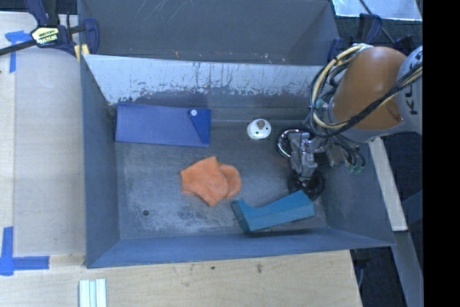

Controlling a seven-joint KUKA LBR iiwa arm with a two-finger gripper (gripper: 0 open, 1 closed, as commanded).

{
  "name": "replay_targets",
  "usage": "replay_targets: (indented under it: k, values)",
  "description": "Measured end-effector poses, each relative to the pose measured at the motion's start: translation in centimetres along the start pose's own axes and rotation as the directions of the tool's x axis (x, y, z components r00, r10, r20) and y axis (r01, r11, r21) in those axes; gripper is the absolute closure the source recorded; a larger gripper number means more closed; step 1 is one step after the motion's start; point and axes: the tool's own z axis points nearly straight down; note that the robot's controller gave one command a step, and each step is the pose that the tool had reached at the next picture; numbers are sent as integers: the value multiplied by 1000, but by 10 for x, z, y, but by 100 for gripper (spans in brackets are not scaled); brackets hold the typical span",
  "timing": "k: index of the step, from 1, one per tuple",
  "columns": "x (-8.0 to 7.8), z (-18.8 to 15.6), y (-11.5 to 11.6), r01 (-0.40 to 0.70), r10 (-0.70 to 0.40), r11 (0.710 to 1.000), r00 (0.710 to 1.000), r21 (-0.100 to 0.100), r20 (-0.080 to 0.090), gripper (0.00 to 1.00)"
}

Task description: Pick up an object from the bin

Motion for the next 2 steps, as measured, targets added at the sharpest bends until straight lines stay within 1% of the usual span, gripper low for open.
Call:
replay_targets:
  k: [1, 2]
  values:
    - [4, 6, -1, 0, 0, 1000, 1000, 1, -13, 0]
    - [5, 7, -1, 0, 0, 1000, 1000, 1, -15, 0]
